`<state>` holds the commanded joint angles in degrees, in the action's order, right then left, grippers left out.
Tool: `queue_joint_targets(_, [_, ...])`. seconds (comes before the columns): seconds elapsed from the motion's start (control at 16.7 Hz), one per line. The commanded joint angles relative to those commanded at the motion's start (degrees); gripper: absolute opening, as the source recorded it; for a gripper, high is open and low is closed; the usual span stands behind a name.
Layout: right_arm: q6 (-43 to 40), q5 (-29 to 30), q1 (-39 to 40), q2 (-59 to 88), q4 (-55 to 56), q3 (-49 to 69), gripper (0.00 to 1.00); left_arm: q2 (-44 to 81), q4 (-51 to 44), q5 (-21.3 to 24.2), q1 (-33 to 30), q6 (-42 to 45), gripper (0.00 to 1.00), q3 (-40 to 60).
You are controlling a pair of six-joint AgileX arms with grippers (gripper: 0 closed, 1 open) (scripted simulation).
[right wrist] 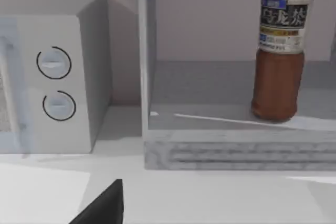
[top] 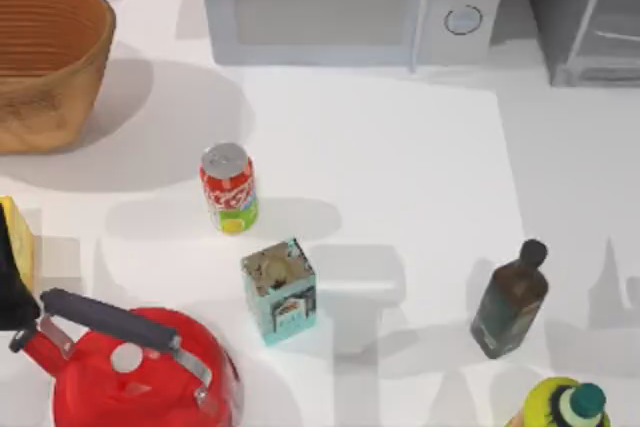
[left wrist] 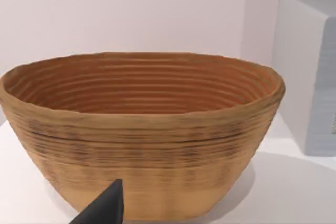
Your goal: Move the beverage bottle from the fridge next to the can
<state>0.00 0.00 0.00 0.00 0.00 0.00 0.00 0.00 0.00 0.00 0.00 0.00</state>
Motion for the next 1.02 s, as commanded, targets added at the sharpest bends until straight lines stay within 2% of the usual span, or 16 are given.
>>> queue_joint_targets(0.24, [0.01, -0.18, -0.39, 1.75, 1.44, 1.26, 1.0, 0.0, 0.0, 0.0, 0.0, 0.0, 1.0, 0.0])
queue_joint_targets(0.48, [0.18, -1.72, -2.23, 12.58, 9.36, 8.2, 1.0, 0.0, 0.0, 0.0, 0.0, 0.0, 1.0, 0.0])
queue_joint_targets(0.72, [0.44, -4.22, -4.86, 33.07, 21.11, 18.38, 1.0, 0.0, 0.0, 0.0, 0.0, 0.0, 1.0, 0.0])
queue_joint_targets(1.02, [0.64, -7.66, -8.6, 67.71, 37.36, 32.45, 1.0, 0.0, 0.0, 0.0, 0.0, 0.0, 1.0, 0.0])
